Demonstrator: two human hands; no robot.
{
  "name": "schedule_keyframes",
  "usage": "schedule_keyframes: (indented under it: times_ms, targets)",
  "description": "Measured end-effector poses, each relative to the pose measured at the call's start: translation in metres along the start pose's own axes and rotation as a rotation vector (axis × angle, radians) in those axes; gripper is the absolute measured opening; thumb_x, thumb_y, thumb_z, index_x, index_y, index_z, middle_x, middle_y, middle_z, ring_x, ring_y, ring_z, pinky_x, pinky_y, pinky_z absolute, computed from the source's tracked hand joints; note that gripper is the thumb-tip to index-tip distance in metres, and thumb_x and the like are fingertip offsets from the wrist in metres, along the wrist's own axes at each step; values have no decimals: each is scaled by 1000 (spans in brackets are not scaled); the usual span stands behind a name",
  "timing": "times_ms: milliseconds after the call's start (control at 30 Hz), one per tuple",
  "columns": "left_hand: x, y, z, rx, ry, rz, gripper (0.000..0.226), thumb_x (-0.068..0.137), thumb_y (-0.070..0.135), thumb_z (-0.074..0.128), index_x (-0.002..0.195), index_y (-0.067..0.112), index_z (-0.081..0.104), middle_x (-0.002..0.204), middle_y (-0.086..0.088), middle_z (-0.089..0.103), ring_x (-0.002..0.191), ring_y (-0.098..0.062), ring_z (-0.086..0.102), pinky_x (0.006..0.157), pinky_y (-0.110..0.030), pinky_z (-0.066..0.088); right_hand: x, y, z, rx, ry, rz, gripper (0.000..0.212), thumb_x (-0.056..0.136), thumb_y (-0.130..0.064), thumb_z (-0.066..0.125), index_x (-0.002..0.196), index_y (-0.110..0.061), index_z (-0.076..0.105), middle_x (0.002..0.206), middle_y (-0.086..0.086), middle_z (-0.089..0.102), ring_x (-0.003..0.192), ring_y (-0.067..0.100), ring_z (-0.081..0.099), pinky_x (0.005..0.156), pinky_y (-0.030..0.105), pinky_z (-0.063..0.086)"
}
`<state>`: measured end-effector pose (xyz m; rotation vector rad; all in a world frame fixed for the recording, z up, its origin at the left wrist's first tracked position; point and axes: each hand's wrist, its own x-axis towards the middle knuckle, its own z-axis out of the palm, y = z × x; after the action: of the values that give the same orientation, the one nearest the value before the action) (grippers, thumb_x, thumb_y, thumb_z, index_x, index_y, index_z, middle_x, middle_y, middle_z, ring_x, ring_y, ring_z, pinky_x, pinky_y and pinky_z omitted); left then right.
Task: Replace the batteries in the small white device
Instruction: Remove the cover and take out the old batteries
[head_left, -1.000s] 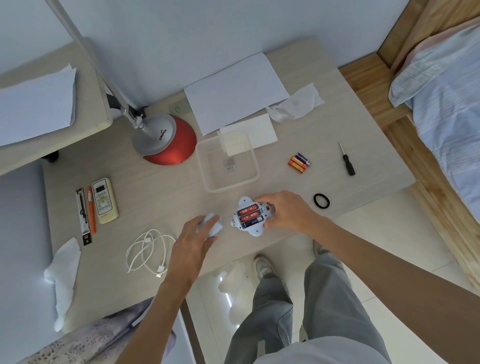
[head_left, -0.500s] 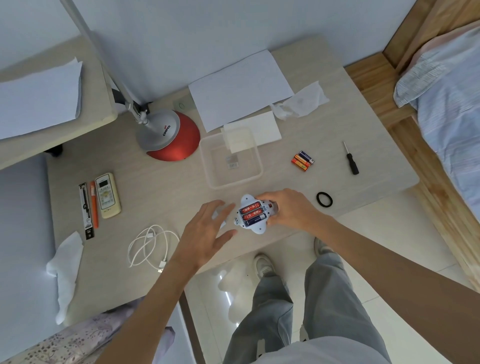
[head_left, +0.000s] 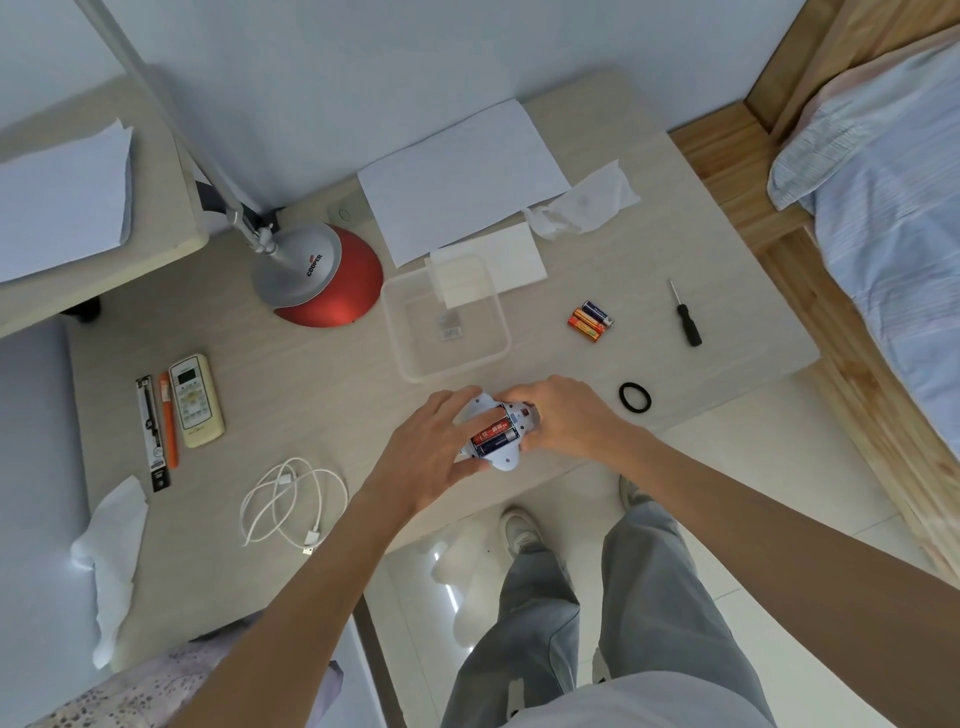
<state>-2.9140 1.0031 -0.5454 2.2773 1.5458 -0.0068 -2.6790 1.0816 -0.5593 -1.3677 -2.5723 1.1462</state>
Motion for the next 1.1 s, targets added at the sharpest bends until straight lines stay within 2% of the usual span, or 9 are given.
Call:
schedule_keyframes:
  times_ms: [133, 233, 367, 500, 700, 833, 967, 1100]
  targets:
    - [3, -4, 0, -33, -19, -13, 78, 88, 52, 81, 154, 37, 43, 160, 9, 39, 139, -17, 45, 92, -34, 62, 0, 1, 0, 8, 3, 7, 61, 78, -38, 87, 136, -38, 67, 106, -11, 79, 84, 9, 69, 77, 32, 60]
    - [5, -4, 3, -117, -48, -43, 76, 88, 56, 79, 152, 44, 39, 152, 10, 44, 129, -17, 51, 87, -36, 63, 0, 1, 0, 4, 0, 19, 60, 77, -39, 86, 134, -40, 67, 103, -12, 79, 82, 7, 68, 75, 31, 60]
    - [10, -4, 10, -204, -118, -104, 74, 90, 64, 71, 153, 50, 35, 139, 5, 56, 124, -18, 53, 94, -42, 59, 1, 2, 0, -1, -11, 23, 60, 77, -40, 86, 134, -39, 67, 103, -12, 78, 82, 7, 69, 74, 29, 58]
    - [13, -7, 12, -232, -159, -122, 78, 88, 61, 76, 154, 47, 37, 129, 3, 61, 118, -18, 53, 98, -44, 57, 1, 1, 0, -4, -13, 17, 58, 78, -36, 86, 133, -38, 68, 100, -11, 79, 78, 7, 67, 71, 27, 57]
    - [20, -8, 11, -249, -190, -110, 84, 84, 59, 82, 154, 46, 37, 132, -1, 63, 122, -22, 54, 103, -43, 55, 3, 1, 0, -21, -18, 27, 52, 75, -34, 84, 125, -36, 70, 96, -11, 77, 79, 10, 68, 74, 38, 61]
    - [20, -9, 12, -262, -204, -130, 86, 84, 60, 82, 156, 48, 36, 134, -1, 62, 127, -21, 52, 105, -41, 53, 3, 2, 1, -37, -13, 11, 53, 76, -34, 85, 127, -36, 69, 98, -12, 78, 79, 9, 68, 73, 36, 61]
    - [18, -7, 13, -261, -193, -127, 87, 86, 60, 80, 158, 48, 32, 133, -3, 62, 125, -21, 54, 104, -41, 53, 3, 3, 3, -49, -8, 5, 54, 77, -34, 86, 129, -36, 68, 101, -10, 78, 81, 10, 70, 74, 36, 62]
    - [16, -9, 19, -264, -174, -145, 88, 86, 65, 77, 158, 45, 31, 132, -3, 62, 120, -21, 59, 102, -44, 57, 2, 4, 2, -37, 8, -5, 58, 78, -34, 88, 133, -35, 68, 104, -10, 79, 80, 7, 67, 73, 30, 59]
